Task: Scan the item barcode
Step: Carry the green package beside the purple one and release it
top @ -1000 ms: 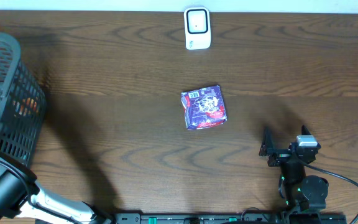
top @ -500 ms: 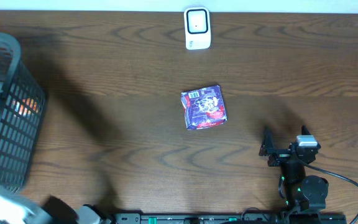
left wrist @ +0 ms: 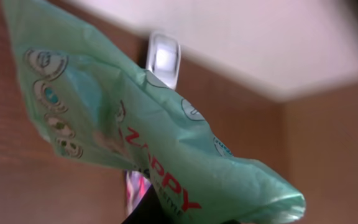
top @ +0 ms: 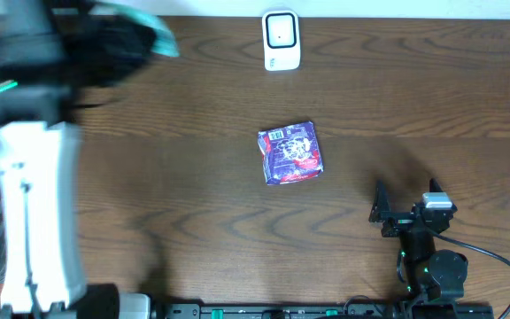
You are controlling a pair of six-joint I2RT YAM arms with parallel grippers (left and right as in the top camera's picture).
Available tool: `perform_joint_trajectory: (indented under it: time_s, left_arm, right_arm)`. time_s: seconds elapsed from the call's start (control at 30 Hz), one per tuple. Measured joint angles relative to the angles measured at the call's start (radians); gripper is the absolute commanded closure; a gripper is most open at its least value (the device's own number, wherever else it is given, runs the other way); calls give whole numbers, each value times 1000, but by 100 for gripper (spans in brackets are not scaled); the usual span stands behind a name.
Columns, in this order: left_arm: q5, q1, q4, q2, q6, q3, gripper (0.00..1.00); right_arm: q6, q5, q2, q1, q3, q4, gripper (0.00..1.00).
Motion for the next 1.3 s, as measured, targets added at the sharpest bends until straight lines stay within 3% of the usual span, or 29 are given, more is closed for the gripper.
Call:
perform_joint_trajectory:
  time_s: [0.17, 0.4, 0.77, 1.1, 1.13, 1.2, 1.23, 1.3]
  left_arm:
    - [-175, -290, -14, 135, 74, -4, 93]
    - [-310, -518, 102, 307, 166, -4, 92]
    - [-390, -644, 111, 475, 268, -4, 92]
    - [-349, -731, 181, 523, 480, -17, 88]
    - [-348, -737, 192, 523, 489, -23, 84]
    - [-345, -742, 210, 523, 507, -39, 59]
    - [-346, -742, 212, 523, 512, -47, 41]
    - [-351, -738, 212, 523, 522, -56, 25]
  right_arm:
    - [0, 0, 0, 0, 0, 0, 1]
    - [0, 0, 0, 0, 0, 0, 1]
    - [0, 0, 0, 0, 0, 0, 1]
    - [0, 0, 0, 0, 0, 0, 1]
    - [0, 0, 0, 0, 0, 0, 1]
    - [0, 0, 0, 0, 0, 0, 1]
    - [0, 0, 0, 0, 0, 0, 1]
    - [0, 0, 0, 0, 0, 0, 1]
